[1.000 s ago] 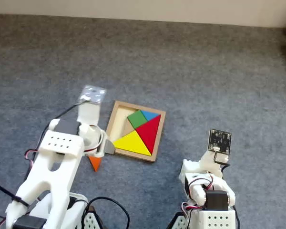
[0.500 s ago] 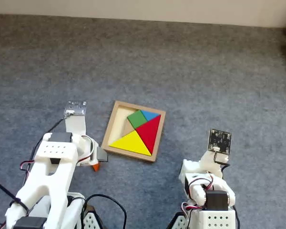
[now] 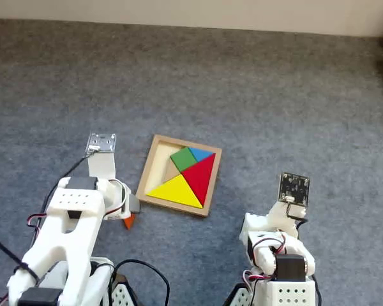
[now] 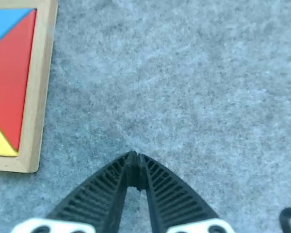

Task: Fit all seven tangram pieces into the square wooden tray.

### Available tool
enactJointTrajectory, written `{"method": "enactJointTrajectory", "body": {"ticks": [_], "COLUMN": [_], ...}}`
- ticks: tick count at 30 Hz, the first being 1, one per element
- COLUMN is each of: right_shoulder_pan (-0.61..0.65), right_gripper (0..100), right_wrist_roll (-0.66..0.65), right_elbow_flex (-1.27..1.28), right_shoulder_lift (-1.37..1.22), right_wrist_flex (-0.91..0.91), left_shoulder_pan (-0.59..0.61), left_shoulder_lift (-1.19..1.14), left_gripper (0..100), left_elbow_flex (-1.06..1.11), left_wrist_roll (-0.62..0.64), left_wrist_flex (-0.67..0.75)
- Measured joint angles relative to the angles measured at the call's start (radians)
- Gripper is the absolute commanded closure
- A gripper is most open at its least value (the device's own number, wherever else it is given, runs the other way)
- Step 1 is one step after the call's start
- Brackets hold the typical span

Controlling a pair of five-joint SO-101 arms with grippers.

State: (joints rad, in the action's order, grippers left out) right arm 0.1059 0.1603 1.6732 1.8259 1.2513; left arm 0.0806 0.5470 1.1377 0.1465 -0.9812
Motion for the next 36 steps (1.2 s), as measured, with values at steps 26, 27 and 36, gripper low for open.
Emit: {"method": "enactJointTrajectory", "body": {"ticks": [26, 27, 36], "right_shoulder_pan": [0.0, 0.0, 0.0], "right_gripper": [99.2, 99.2, 99.2], "right_wrist_roll": [0.0, 0.0, 0.0], "right_elbow_flex": [0.0, 0.0, 0.0], "right_shoulder_lift": [0.0, 0.0, 0.0], "right_wrist_flex": [0.0, 0.0, 0.0], "left_shoulder_pan": [-0.028, -0.025, -0.021], "left_shoulder_lift": [-0.325, -0.302, 0.083], "left_gripper": [91, 91, 91], "left_elbow_flex": [-0.226, -0.216, -0.066], "left_wrist_roll": [-0.008, -0.021, -0.055], "left_wrist_flex": [-0.068, -0.068, -0.068]}}
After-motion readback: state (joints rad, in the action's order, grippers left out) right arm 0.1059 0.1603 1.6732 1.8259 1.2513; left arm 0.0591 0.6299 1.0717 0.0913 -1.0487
